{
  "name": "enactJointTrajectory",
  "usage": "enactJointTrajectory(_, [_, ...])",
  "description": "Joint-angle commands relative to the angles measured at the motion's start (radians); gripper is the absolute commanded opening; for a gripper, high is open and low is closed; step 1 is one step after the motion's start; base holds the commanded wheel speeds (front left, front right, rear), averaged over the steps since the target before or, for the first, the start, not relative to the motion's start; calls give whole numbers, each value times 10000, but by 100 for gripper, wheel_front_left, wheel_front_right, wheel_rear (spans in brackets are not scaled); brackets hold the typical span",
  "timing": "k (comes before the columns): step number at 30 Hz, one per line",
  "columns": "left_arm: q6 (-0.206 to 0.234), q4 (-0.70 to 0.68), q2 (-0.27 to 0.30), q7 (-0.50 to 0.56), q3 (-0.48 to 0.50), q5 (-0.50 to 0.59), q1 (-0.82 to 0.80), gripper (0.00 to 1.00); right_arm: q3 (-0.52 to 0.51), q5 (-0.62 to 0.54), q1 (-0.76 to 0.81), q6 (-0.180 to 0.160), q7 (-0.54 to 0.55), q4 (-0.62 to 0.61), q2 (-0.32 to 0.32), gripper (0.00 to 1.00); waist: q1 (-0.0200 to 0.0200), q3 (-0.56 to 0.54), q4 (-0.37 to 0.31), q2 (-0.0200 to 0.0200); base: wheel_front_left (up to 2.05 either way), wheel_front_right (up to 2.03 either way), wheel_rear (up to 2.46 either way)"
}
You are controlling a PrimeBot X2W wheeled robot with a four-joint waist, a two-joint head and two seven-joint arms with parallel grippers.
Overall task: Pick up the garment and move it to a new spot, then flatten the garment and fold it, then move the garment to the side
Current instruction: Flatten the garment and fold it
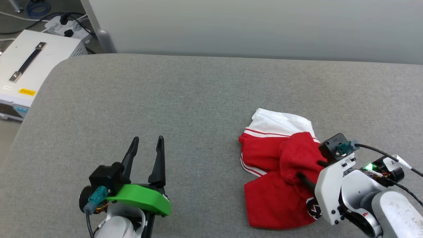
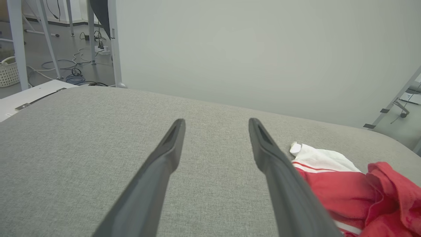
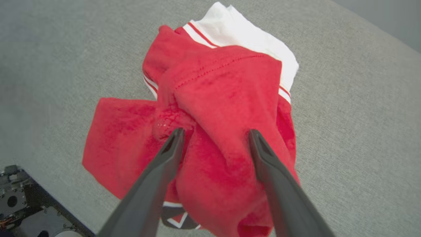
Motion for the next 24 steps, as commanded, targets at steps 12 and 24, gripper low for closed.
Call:
enactJointTrajectory(12, [-331,242,-449,-57,518,458,-125,100,-622,542,-700,-9,367,524,-263,0,0,230,160,0,0,0,0])
enactJointTrajectory(24, [-589,579,-615,-57,701,651,-149,100,-6303,-10,721,-9,-1503,1201,1675,0,0,200,-478,0,0,0,0])
